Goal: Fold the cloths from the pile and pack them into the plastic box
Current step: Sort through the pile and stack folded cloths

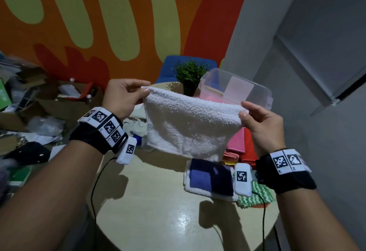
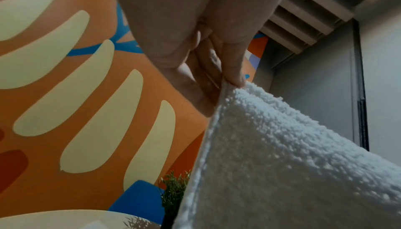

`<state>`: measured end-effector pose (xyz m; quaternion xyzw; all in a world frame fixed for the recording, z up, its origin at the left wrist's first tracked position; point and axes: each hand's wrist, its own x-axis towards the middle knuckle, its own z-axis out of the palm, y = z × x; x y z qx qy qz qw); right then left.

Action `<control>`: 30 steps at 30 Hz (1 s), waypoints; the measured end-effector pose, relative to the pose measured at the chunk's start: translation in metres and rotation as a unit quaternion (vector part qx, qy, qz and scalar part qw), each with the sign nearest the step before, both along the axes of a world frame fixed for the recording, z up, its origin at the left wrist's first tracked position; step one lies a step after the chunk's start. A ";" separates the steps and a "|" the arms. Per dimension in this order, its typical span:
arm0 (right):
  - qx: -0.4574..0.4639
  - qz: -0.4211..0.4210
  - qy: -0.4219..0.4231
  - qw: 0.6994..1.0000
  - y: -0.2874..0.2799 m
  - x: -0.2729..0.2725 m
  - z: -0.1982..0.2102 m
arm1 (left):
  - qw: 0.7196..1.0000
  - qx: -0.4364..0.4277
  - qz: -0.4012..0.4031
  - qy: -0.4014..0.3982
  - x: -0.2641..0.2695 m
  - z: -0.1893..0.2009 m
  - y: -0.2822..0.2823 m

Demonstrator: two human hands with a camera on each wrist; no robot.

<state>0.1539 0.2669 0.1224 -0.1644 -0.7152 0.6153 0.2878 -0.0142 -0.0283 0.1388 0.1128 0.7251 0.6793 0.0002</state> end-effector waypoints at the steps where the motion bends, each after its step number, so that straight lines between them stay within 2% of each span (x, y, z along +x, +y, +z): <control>1: 0.002 0.001 0.004 1.000 0.000 0.001 0.002 | 1.000 0.003 0.001 0.001 0.000 -0.001 -0.002; 10: 0.091 -0.015 -0.011 0.996 -0.005 0.008 0.005 | 1.000 -0.003 -0.011 -0.017 0.007 -0.009 -0.016; 14: 0.081 -0.002 -0.002 0.997 -0.009 0.018 0.007 | 1.000 0.007 0.009 0.003 0.010 -0.013 -0.023; 19: 0.132 0.002 -0.013 0.991 -0.013 0.033 0.004 | 0.992 -0.112 -0.002 0.065 0.010 -0.021 -0.033; 21: 0.122 0.014 -0.015 0.992 -0.016 0.039 0.002 | 0.985 -0.150 -0.026 0.081 0.012 -0.025 -0.037; 23: 0.082 0.021 -0.032 0.996 -0.022 0.047 -0.002 | 0.985 -0.150 -0.053 0.065 0.017 -0.030 -0.039; 25: 0.042 0.024 -0.054 0.997 -0.028 0.058 -0.006 | 0.991 -0.108 -0.082 0.018 0.027 -0.038 -0.041; 27: 0.027 0.017 -0.064 0.997 -0.030 0.069 -0.011 | 0.992 -0.070 -0.100 -0.024 0.035 -0.046 -0.044; 30: 0.020 0.001 -0.052 0.998 -0.027 0.082 -0.010 | 0.992 -0.068 -0.101 -0.038 0.041 -0.054 -0.046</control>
